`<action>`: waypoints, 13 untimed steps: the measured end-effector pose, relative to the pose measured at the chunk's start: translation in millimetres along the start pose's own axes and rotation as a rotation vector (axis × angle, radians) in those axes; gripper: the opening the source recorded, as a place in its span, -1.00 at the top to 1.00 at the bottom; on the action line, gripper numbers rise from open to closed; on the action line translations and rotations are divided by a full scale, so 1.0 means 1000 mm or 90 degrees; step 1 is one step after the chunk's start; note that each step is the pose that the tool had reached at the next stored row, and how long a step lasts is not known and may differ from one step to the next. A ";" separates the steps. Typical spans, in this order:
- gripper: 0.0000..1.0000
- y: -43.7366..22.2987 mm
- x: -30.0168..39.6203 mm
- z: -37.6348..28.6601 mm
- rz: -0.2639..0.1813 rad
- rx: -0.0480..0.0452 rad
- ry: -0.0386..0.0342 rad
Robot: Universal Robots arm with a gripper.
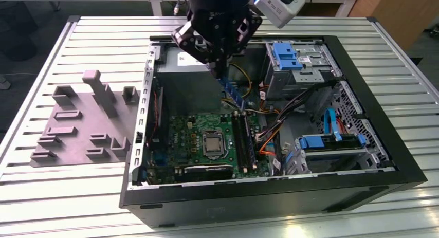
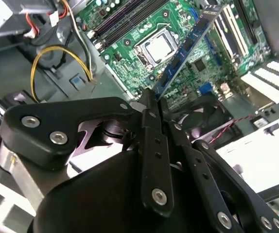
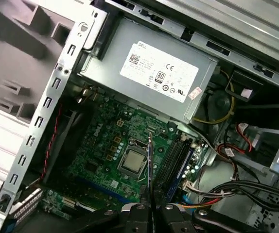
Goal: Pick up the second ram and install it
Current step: 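Insert the second ram into the second slot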
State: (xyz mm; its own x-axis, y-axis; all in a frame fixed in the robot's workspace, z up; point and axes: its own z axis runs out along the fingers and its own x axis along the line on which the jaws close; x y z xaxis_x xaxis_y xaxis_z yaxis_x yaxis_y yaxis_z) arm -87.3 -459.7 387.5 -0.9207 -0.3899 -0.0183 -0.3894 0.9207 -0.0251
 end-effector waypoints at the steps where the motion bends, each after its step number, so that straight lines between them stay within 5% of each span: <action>1: 0.72 0.0000 0.0000 0.0000 0.011 0.0003 0.0003; 13: 0.72 0.0000 0.0000 0.0010 0.148 0.0034 0.0040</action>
State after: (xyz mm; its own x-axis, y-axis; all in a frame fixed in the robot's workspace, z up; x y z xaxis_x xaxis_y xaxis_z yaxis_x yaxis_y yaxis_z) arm -87.3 -459.7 386.5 -0.9858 -0.1667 -0.0179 -0.1663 0.9857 -0.0261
